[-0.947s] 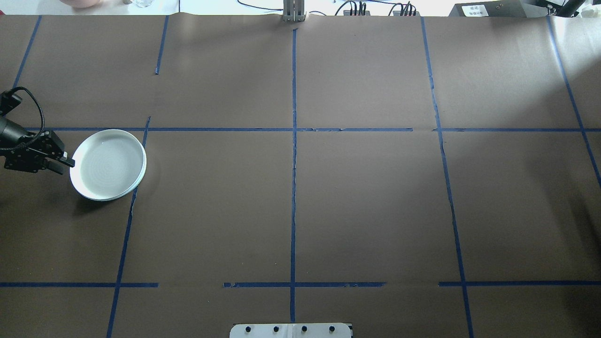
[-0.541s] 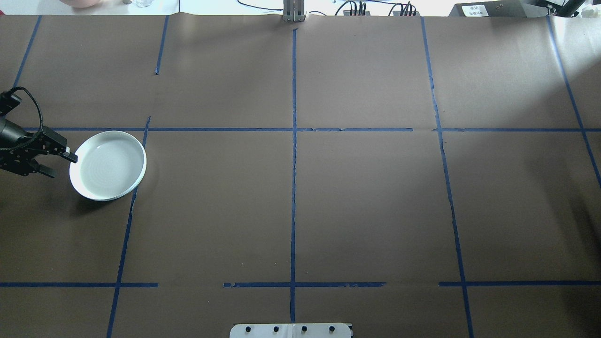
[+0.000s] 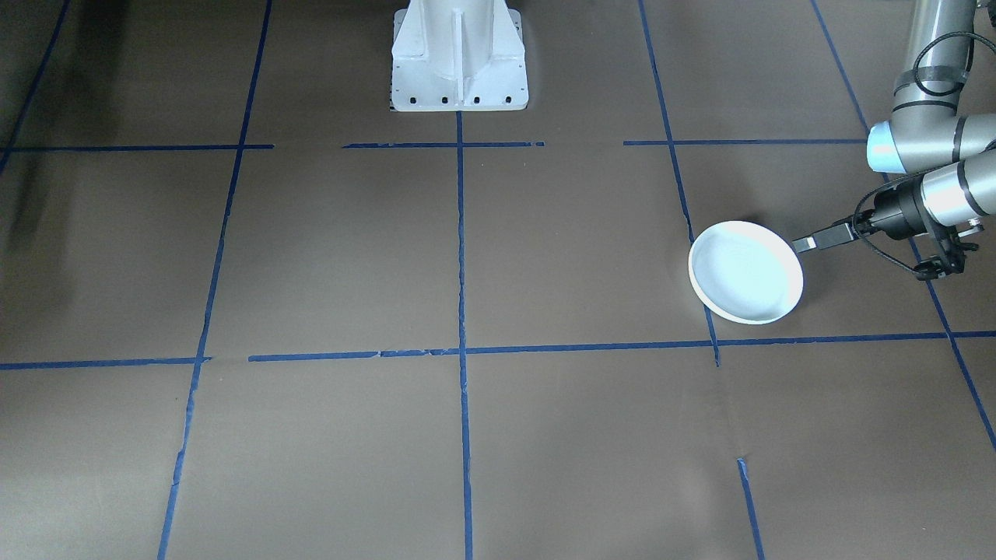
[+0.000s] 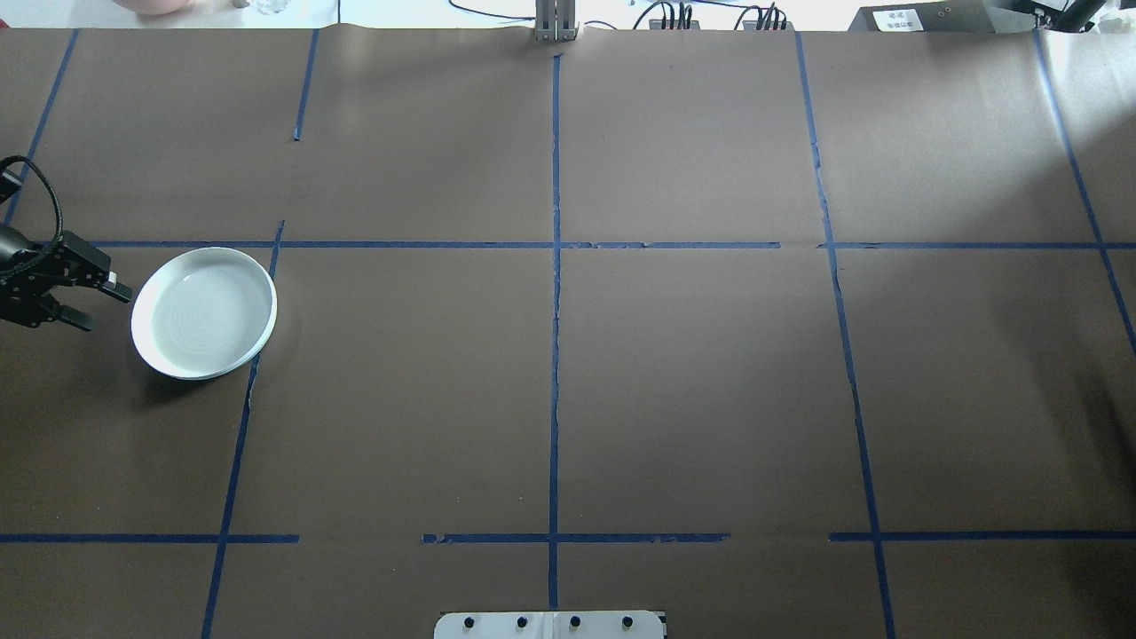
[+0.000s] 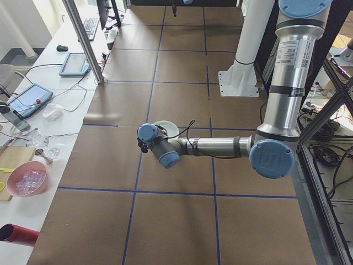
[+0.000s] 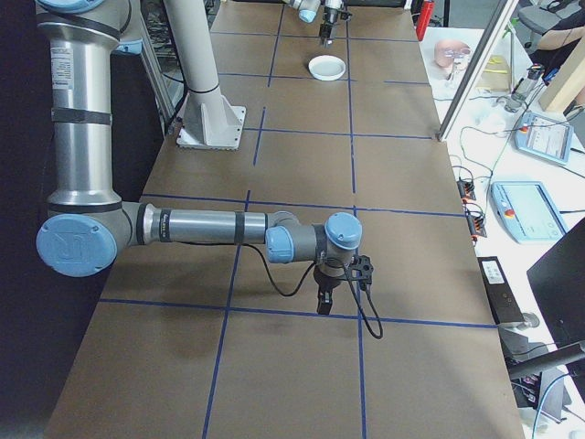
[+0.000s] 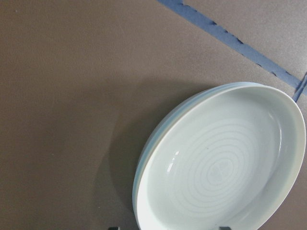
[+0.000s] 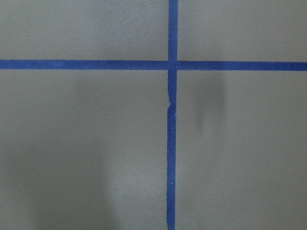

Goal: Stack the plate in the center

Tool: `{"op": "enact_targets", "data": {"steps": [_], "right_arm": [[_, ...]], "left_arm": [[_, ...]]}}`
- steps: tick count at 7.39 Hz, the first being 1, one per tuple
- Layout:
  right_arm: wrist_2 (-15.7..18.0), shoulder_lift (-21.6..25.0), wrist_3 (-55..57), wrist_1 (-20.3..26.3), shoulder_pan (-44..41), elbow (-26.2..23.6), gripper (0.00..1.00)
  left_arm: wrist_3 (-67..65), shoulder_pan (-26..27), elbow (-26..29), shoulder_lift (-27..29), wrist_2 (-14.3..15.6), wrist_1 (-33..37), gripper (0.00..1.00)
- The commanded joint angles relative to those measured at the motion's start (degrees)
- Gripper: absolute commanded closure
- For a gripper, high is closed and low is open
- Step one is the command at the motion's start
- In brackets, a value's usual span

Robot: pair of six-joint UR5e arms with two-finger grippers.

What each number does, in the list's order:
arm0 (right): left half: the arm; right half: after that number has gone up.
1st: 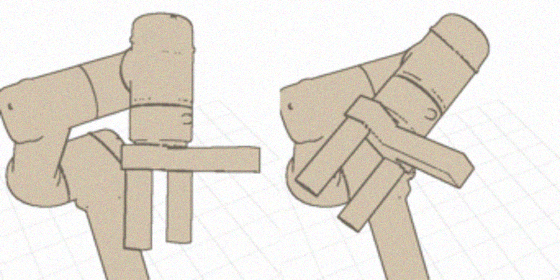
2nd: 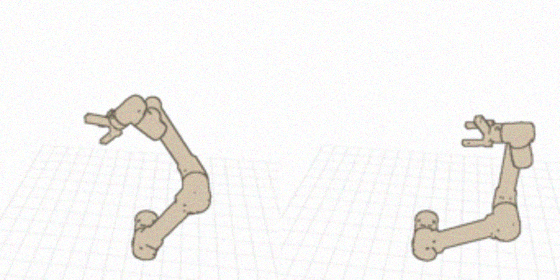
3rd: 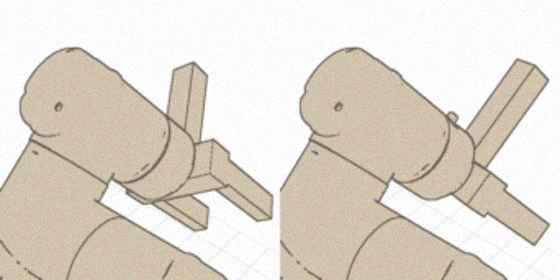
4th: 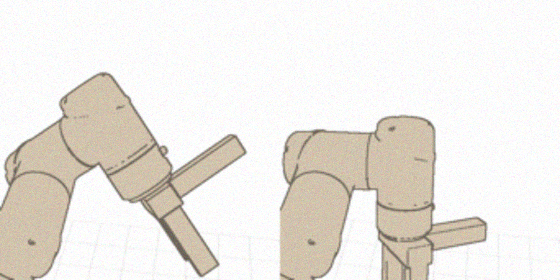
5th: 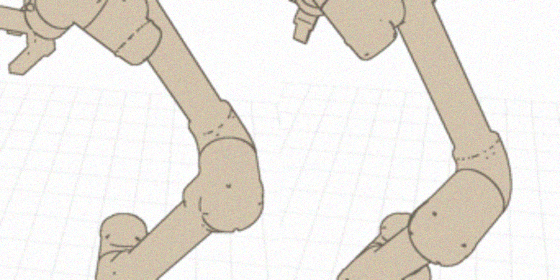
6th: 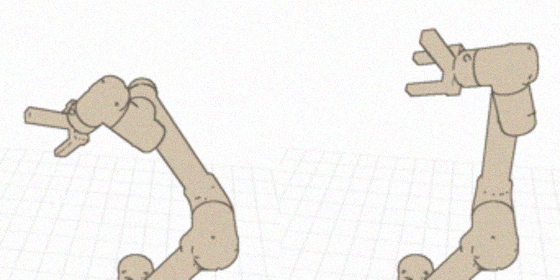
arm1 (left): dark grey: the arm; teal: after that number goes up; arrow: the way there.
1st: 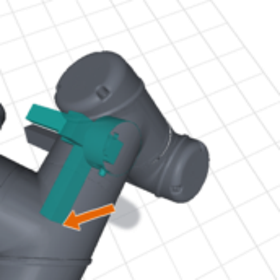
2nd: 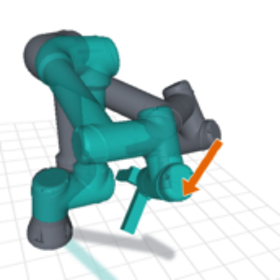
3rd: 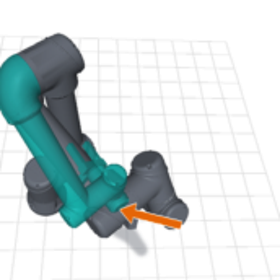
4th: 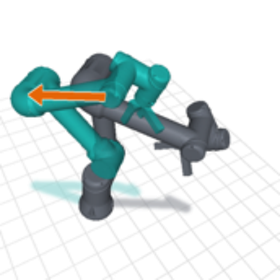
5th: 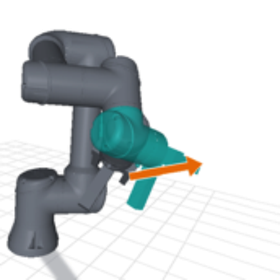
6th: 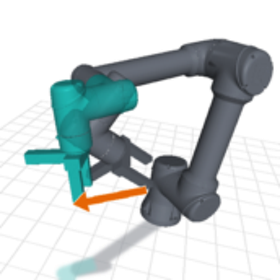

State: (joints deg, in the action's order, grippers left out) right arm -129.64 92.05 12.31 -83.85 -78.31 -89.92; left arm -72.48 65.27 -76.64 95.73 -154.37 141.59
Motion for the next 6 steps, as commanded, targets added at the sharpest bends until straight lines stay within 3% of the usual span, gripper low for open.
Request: {"op": "enact_targets", "data": {"steps": [1, 6], "right_arm": [[0.0, 0.0, 0.0, 0.0, 0.0, -0.1, 0.0], [0.0, 0.0, 0.0, 0.0, 0.0, -0.1, 0.0]], "left_arm": [[1.5, 4.4, -0.4, -1.8, 1.5, -0.1, 0.28], [15.8, 7.1, -2.1, -9.1, 8.5, -1.8, 0.3]]}}
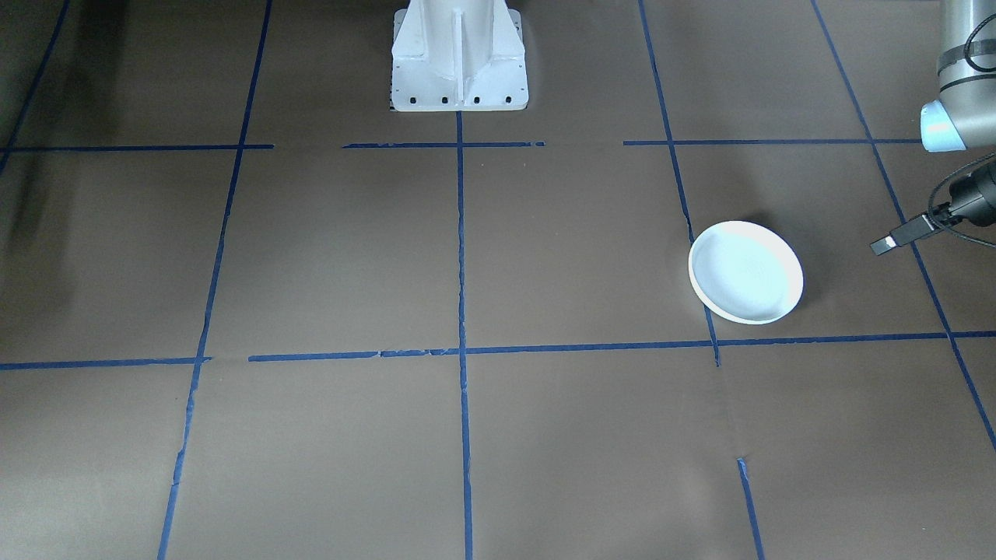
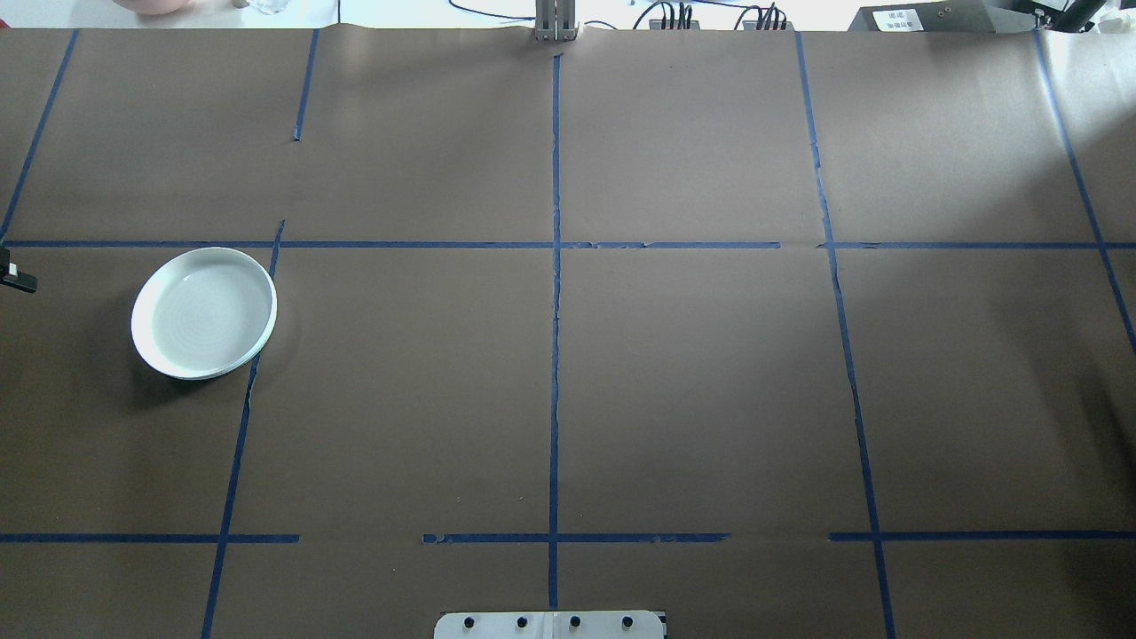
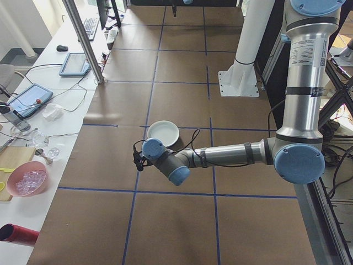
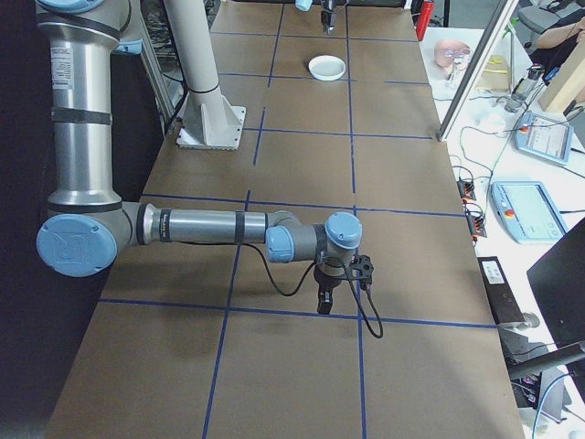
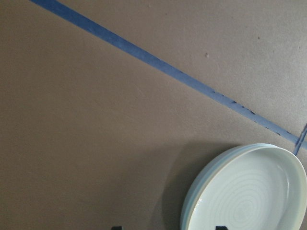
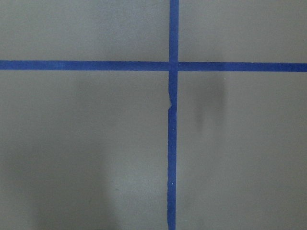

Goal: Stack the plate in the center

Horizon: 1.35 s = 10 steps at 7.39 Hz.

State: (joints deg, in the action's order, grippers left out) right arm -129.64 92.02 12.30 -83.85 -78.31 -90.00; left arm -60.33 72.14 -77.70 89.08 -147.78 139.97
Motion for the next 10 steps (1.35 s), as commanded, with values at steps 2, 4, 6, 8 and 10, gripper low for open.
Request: {"op": "enact_targets", "data": {"steps": [2, 4, 6, 8, 10], "right_arm": [[0.0, 0.0, 0.0, 0.0, 0.0, 0.0, 0.0], [0.0, 0.0, 0.0, 0.0, 0.0, 0.0, 0.0], [0.0, 0.0, 0.0, 0.0, 0.0, 0.0, 0.0], [0.0, 0.0, 0.0, 0.0, 0.0, 0.0, 0.0], [0.0, 0.0, 0.0, 0.0, 0.0, 0.0, 0.0]], "left_arm": [[17.2, 0.5, -4.9, -5.0, 4.3, -10.0, 0.3], [36.9, 8.2, -13.3, -4.4, 7.5, -31.9, 0.3], [47.7, 14.5, -16.3, -3.4, 9.6, -43.2, 0.3], [48.9, 17.5, -16.3, -3.4, 9.6, -44.3, 0.3], [53.0, 19.3, -16.3, -3.4, 9.6, -46.9, 0.28]]}}
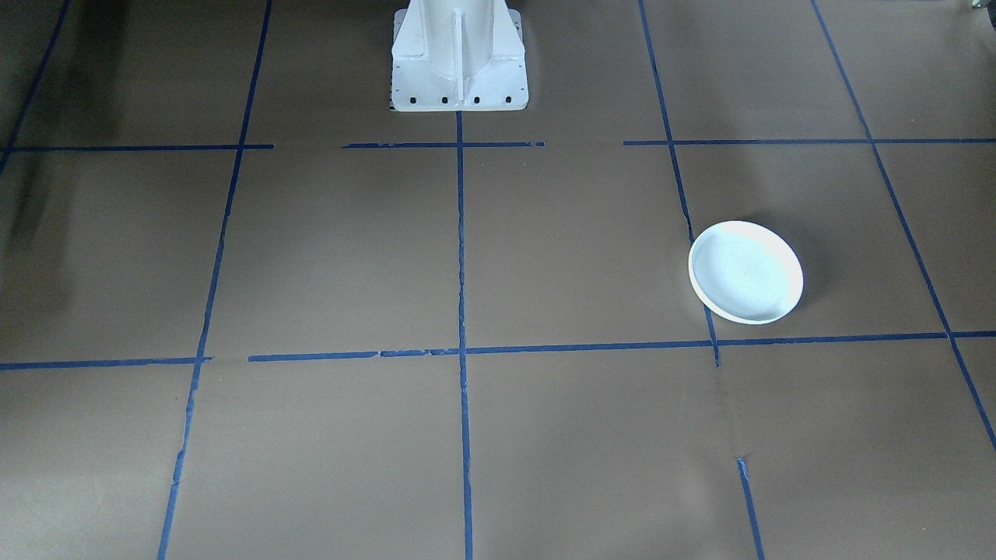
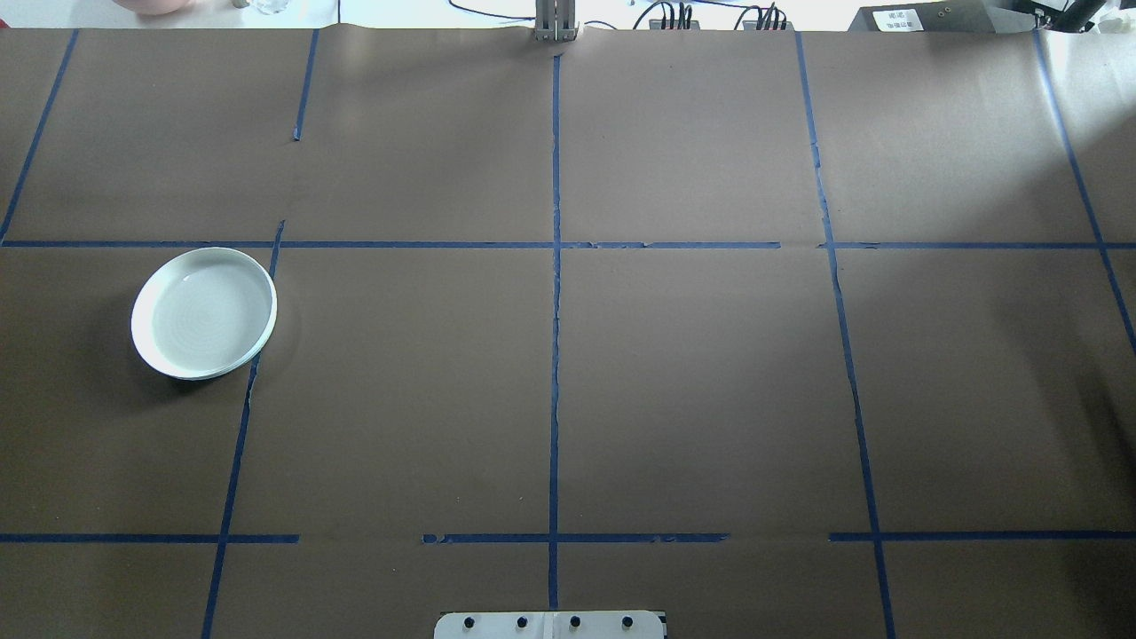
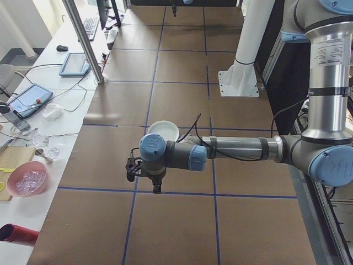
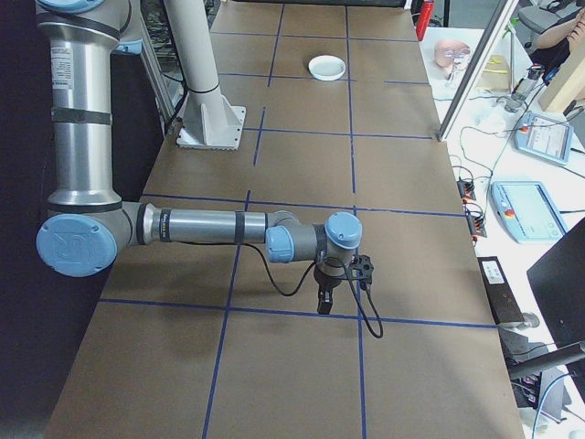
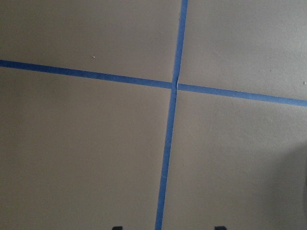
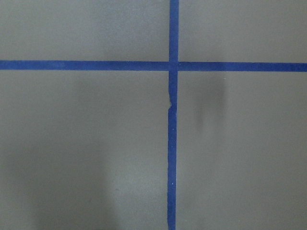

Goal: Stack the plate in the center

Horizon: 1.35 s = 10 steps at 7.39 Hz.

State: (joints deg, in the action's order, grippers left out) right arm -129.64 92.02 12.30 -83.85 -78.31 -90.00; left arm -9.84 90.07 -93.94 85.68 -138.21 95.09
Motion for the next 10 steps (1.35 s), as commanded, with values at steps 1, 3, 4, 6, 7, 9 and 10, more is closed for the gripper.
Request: {"op": "enact_targets", "data": {"steps": [1, 3, 4, 6, 7, 9, 10], "right_arm": [[0.0, 0.0, 0.0, 0.0, 0.0, 0.0, 0.0], [0.0, 0.0, 0.0, 0.0, 0.0, 0.0, 0.0], [0.0, 0.0, 0.0, 0.0, 0.0, 0.0, 0.0], [0.0, 0.0, 0.0, 0.0, 0.0, 0.0, 0.0], [0.0, 0.0, 0.0, 0.0, 0.0, 0.0, 0.0], [0.0, 0.0, 0.0, 0.0, 0.0, 0.0, 0.0], [0.0, 0.0, 0.0, 0.0, 0.0, 0.0, 0.0]], "left_arm": [[3.0, 1.8, 0.2, 0.3, 0.1, -2.0, 0.0], [3.2, 2.1, -3.4, 0.4, 1.8, -0.9, 0.0], [3.3, 2.2, -3.9, 0.2, 1.8, -1.2, 0.0], [4.5, 2.2, -3.9, -0.1, 1.9, -1.1, 0.0], [6.7, 2.2, -3.3, -0.2, 1.9, -1.2, 0.0], [7.3, 2.2, -3.1, -0.3, 1.9, -1.2, 0.0], [7.3, 2.2, -3.1, -0.4, 2.4, -1.2, 0.0]]}}
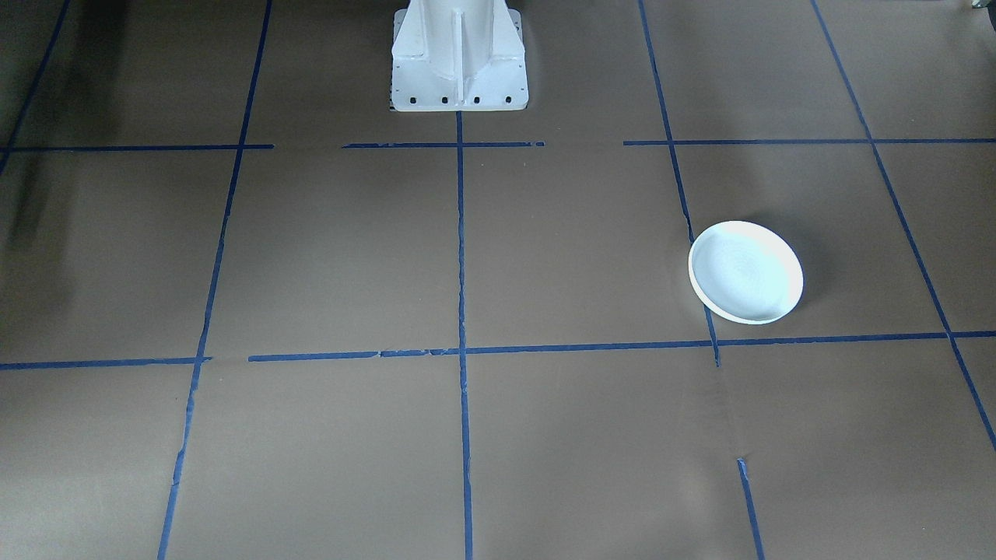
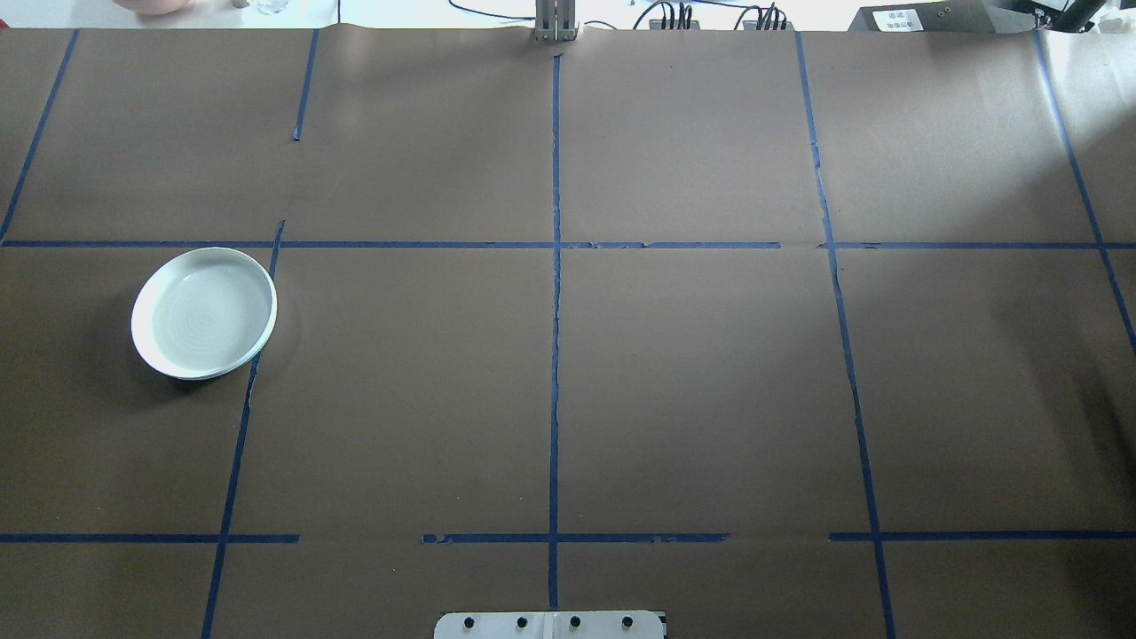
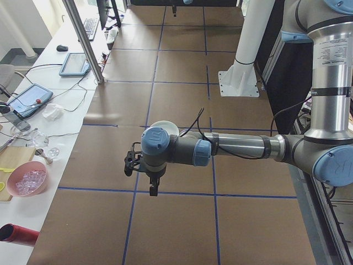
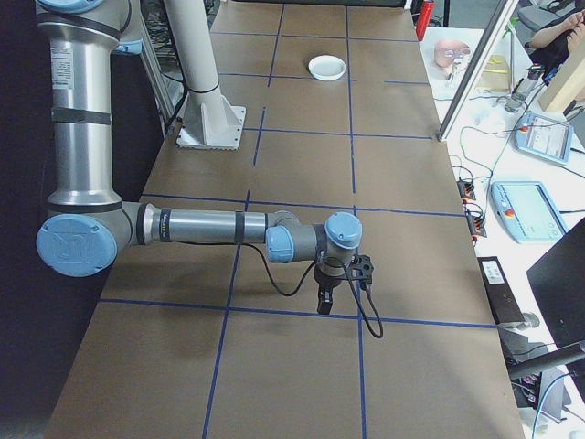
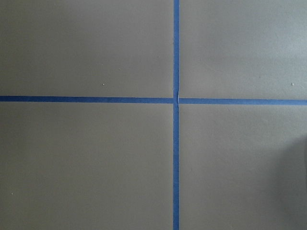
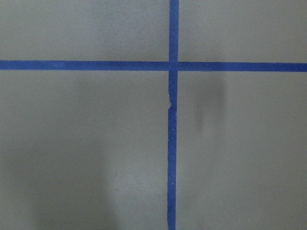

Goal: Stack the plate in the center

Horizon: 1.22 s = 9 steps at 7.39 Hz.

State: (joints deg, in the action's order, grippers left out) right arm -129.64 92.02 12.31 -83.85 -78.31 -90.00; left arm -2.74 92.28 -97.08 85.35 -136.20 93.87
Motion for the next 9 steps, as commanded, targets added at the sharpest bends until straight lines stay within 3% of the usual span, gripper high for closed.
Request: {"op": "enact_targets", "data": {"steps": [1, 2, 9], "right_arm": [[0.0, 0.0, 0.0, 0.0, 0.0, 0.1, 0.0], [0.0, 0.0, 0.0, 0.0, 0.0, 0.0, 0.0], [0.0, 0.0, 0.0, 0.0, 0.0, 0.1, 0.0]], "left_arm": [[0.2, -0.1, 0.3, -0.5, 3.5, 0.1, 0.0], [0.2, -0.1, 0.3, -0.4, 5.1, 0.1, 0.0], [0.3, 0.1, 3.6, -0.5, 4.5, 0.4, 0.0]]}}
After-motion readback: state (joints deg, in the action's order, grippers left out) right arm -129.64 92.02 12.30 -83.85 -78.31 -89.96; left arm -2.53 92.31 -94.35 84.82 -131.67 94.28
